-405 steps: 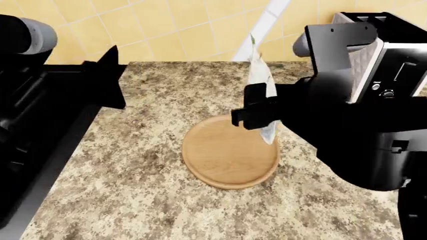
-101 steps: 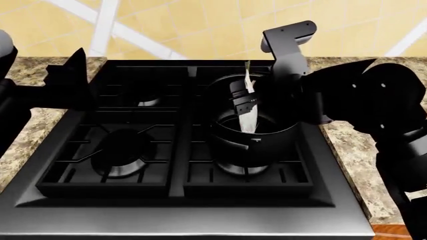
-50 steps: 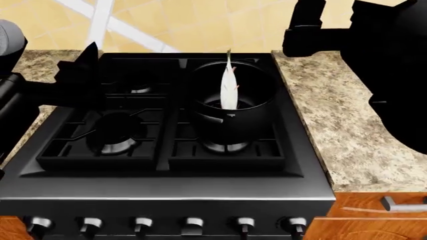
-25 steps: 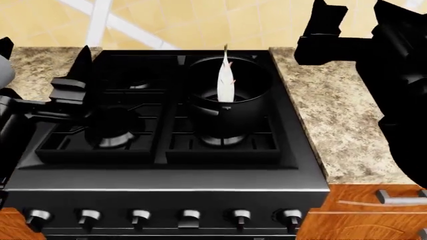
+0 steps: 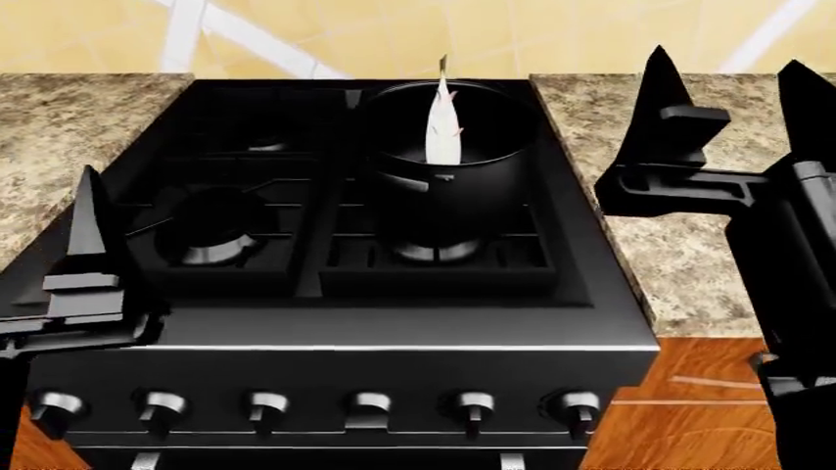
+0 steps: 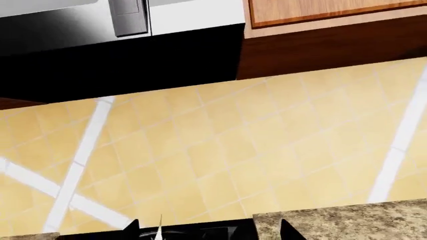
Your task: Frozen meat rests on a plate on the counter. Retrieve the meat and place it in a pot on a burner. Then turn the burner on.
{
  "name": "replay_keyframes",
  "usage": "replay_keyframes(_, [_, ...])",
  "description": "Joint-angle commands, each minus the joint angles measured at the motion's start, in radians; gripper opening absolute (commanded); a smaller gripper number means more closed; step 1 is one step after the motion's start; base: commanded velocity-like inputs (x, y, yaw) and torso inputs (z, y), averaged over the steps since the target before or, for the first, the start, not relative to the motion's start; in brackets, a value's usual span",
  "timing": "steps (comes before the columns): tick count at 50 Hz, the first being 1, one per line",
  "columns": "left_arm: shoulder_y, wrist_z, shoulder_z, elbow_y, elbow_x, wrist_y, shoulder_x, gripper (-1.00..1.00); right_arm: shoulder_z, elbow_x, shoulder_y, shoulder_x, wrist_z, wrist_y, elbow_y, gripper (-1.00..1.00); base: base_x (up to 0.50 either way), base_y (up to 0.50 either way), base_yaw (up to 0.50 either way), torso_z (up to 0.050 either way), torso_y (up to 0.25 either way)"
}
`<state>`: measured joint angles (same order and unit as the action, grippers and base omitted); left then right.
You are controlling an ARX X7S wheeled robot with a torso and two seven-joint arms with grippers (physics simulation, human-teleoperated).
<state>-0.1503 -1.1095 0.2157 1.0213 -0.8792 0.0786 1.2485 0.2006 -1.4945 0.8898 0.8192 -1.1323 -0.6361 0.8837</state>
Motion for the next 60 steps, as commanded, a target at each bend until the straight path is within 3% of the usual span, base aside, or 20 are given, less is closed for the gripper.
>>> replay_keyframes(1, [0.159,-0.072,0.151,-0.009,0.212,-0.197,0.028,1.00,-0.036,0.053,-0.161,0.007,-0.005,0.055,0.126,1.00,0.00,0.00,0.00,-0.050,0.000])
replay_keyframes(14, [0.178,-0.041,0.208,-0.044,0.287,-0.196,-0.043,1.00,-0.006,0.142,-0.292,0.019,0.051,0.121,0.160,1.00,0.00,0.00,0.00,-0.050,0.000])
replay_keyframes(50, [0.195,-0.039,0.254,-0.036,0.367,-0.189,-0.087,1.00,-0.010,0.267,-0.508,0.027,0.129,0.217,0.155,1.00,0.00,0.00,0.00,-0.050,0.000])
replay_keyframes(60, [0.219,-0.028,0.281,-0.036,0.419,-0.206,-0.113,1.00,0.114,0.366,-0.565,0.113,0.117,0.355,0.162,1.00,0.00,0.00,0.00,-0.050,0.000])
